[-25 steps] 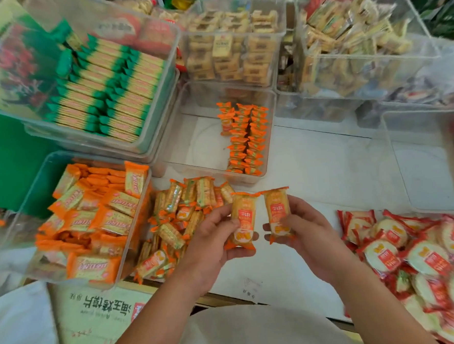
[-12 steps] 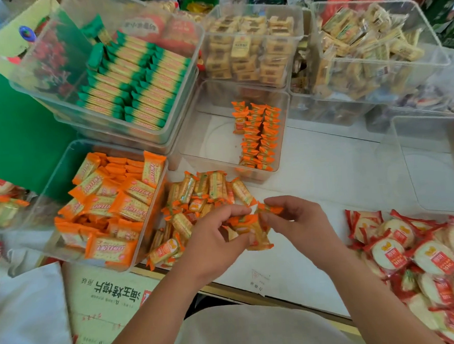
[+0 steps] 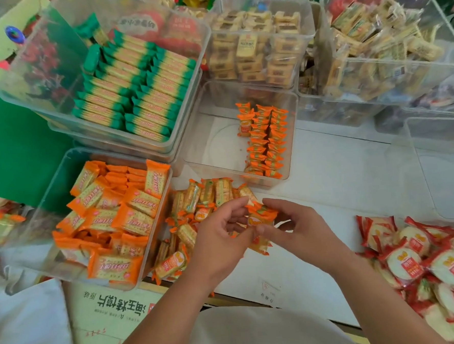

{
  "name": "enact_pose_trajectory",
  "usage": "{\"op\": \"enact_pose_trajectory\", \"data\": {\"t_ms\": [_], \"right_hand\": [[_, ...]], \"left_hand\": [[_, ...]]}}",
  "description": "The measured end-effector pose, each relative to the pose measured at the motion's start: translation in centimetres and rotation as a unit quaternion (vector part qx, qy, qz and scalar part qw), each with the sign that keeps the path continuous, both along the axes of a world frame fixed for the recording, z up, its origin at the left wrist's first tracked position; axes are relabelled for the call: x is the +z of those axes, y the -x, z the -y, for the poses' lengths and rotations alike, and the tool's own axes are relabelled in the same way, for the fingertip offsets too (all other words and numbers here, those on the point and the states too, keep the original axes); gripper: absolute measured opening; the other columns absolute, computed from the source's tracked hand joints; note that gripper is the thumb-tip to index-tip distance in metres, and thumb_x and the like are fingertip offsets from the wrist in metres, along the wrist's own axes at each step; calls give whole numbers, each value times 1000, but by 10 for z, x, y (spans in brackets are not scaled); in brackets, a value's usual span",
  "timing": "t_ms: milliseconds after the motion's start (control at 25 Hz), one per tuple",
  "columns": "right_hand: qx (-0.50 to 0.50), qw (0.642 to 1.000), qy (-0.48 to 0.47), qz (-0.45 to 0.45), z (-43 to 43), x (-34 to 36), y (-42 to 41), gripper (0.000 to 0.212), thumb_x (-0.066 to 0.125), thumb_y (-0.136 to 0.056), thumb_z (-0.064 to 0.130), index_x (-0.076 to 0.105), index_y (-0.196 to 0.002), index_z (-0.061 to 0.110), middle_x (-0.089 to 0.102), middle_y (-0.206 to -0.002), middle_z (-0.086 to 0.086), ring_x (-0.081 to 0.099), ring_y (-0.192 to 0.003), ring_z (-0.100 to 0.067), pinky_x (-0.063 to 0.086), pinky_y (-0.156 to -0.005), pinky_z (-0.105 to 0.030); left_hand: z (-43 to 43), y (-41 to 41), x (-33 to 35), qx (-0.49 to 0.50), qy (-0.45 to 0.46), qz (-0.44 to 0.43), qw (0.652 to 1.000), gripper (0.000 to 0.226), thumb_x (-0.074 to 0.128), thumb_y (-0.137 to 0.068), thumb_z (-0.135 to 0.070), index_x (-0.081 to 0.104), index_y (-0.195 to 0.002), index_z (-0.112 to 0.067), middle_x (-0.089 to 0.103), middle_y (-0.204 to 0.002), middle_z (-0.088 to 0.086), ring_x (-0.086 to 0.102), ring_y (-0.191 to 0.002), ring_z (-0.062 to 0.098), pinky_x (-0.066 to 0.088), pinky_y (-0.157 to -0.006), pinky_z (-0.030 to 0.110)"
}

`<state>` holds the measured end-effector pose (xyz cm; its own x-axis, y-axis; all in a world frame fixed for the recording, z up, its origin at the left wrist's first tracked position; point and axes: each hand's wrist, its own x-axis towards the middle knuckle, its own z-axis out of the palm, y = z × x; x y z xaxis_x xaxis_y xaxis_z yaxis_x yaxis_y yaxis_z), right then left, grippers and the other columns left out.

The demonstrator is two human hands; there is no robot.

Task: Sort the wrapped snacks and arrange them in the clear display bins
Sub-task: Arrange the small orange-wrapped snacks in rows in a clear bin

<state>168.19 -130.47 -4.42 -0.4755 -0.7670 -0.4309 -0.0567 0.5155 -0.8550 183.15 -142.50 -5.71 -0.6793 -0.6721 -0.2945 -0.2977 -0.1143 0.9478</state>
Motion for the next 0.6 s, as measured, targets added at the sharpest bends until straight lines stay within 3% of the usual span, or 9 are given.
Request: {"op": "enact_pose_trajectory", "data": {"t_ms": [120,200,280,440,600], "right_hand": [[-74,996,-36,-26,9,-11,9,50,86,-81,37,69,-127,35,73,-95,9,69,-83,-6,54,-73,-17],[-115,992,-45,-31,14,-18,16,46,84,-82,37,69,-125,35,73,-96,9,67,-84,-3,52,-74,-17],[-141,989,-43,-33,20,-23,22,45,83,-83,36,68,-126,35,73,-97,9,66,-85,-2,51,-72,-14],[-160,986,-24,-39,34,-23,36,40,82,-86,30,65,-121,41,72,-98,9,66,-85,0,50,-68,-8],[-165,985,-24,-37,36,-25,46,42,81,-86,32,64,-123,42,72,-100,11,67,-90,-2,54,-71,-12]], "left_hand": [[20,8,-22,-53,17,32,998,47,71,-94,-6,63,-135,-26,71,-115,-15,67,-107,-2,56,-91,19],[44,11,-53,-45,116,129,984,39,65,-98,-12,63,-135,-23,70,-121,-10,65,-112,4,56,-97,27],[68,17,-86,-45,223,236,945,37,66,-97,-23,63,-133,-17,68,-124,0,64,-116,18,55,-98,37],[82,52,-111,-124,275,369,879,61,67,-91,-53,47,-135,-16,64,-120,5,64,-110,28,56,-83,40],[82,66,-112,-129,295,405,856,60,70,-88,-51,39,-130,-21,66,-112,3,66,-102,27,56,-73,39]]}}
